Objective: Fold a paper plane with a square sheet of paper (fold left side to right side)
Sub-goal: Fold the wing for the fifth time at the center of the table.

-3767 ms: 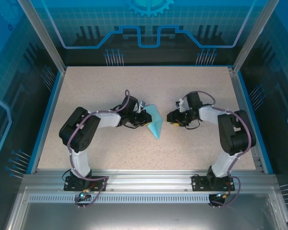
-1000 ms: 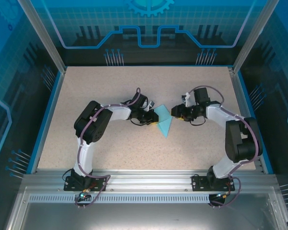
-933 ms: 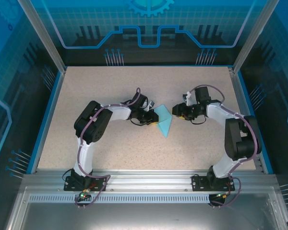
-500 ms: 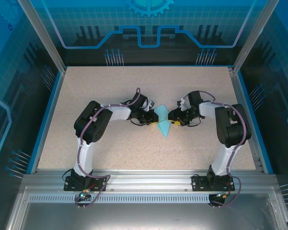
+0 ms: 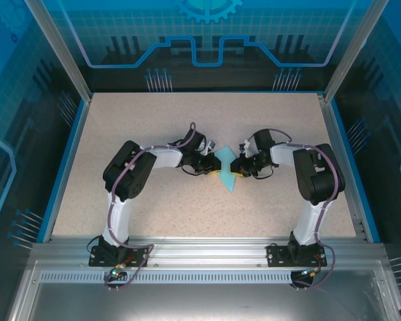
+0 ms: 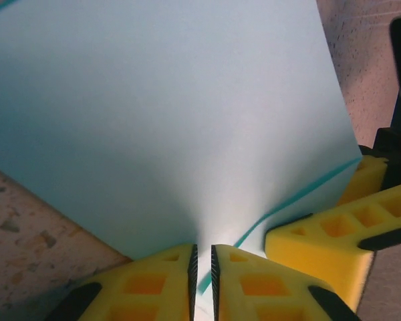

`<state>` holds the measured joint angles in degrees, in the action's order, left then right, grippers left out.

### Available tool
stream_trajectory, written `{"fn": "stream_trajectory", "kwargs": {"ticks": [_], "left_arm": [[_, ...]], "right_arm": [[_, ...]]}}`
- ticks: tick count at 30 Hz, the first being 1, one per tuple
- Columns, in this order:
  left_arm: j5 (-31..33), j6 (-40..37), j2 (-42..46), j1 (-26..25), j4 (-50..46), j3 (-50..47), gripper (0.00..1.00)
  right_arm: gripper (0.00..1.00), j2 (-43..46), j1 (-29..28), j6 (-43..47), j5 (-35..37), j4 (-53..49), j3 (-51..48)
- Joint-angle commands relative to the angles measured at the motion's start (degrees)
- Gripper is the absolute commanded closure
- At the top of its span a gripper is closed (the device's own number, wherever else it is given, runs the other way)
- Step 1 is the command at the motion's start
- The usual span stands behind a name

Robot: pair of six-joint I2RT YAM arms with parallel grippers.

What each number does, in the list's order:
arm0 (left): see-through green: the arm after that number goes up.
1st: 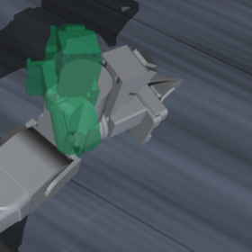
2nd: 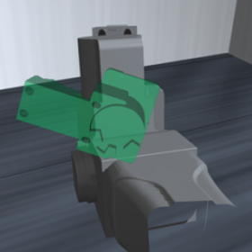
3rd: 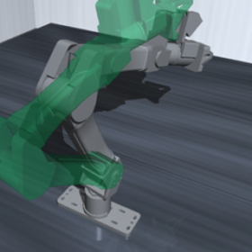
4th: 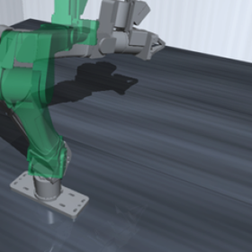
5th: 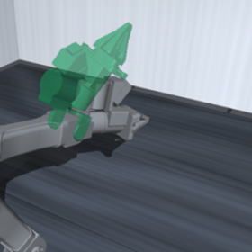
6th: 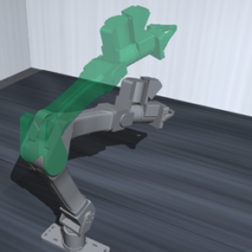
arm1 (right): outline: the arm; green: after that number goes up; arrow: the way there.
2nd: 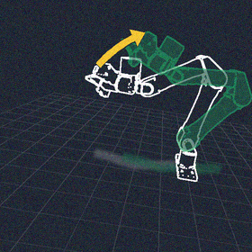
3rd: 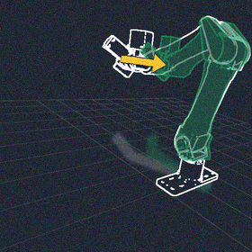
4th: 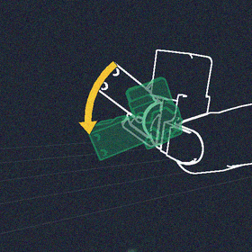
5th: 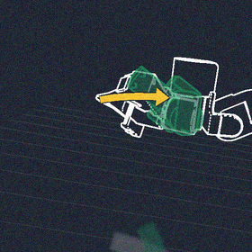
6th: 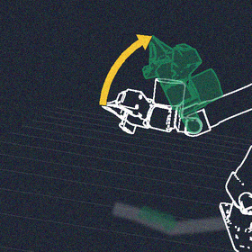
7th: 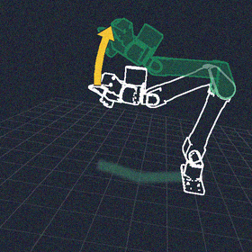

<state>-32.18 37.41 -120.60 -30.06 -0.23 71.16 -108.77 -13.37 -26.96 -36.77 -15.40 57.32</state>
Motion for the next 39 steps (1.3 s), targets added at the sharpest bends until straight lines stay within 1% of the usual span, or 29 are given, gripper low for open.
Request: {"fn": "stream_trajectory", "kwargs": {"ticks": [1, 7, 11, 15, 18, 21, 28, 36, 37, 39], "left_arm": [[2.18, -2.03, 2.6, 0.64, -5.03, 0.11, 0.8], [2.83, -2.79, 8.3, 1.23, -6.97, -0.96, 0.74], [0.84, -0.82, 10.03, 0.23, -4.43, -3.1, 0.73], [-1.27, 2.26, 7.55, -2.19, -1.48, -2.95, 0.73], [-0.9, 3.25, 4.96, -3.38, -1.52, -1.31, 0.73], [-0.76, 4.63, 3.0, -3.49, -1.59, -0.16, 0.73], [1.57, 4.44, 0.9, -3.44, -4.25, 1.62, 0.74], [2.12, 3.91, 0.16, -3.43, -5.3, 2.36, 0.74], [2.2, 3.68, 0.07, -3.43, -5.6, 2.4, 0.74], [2.62, 3.08, -0.23, -3.5, -6.47, 2.5, 0.75]], "right_arm": [[0.85, 0.26, -0.88, 0.15, 1.41, -0.26, -1.36], [0.85, 0.64, -0.99, 0.21, 1.88, -0.42, -1.71], [0.85, 0.8, -1.23, 0.32, 2.13, -0.47, -1.85], [0.85, 0.95, -1.53, 0.18, 2.49, -0.59, -1.9], [0.85, 1.65, -1.59, -0.09, 2.98, -0.61, -2.19], [0.85, 2.88, -1.81, -0.74, 3.43, -0.08, -3.07], [0.85, 5.9, -3.28, -3.8, 3.72, 2.77, -6.61], [0.85, 11.0, -5.85, -8.32, 5.28, 5.43, -13.75], [0.85, 11.44, -6.07, -8.41, 5.39, 5.4, -14.05], [0.8, 12.11, -5.78, -8.46, 5.57, 5.62, -14.53]]}}
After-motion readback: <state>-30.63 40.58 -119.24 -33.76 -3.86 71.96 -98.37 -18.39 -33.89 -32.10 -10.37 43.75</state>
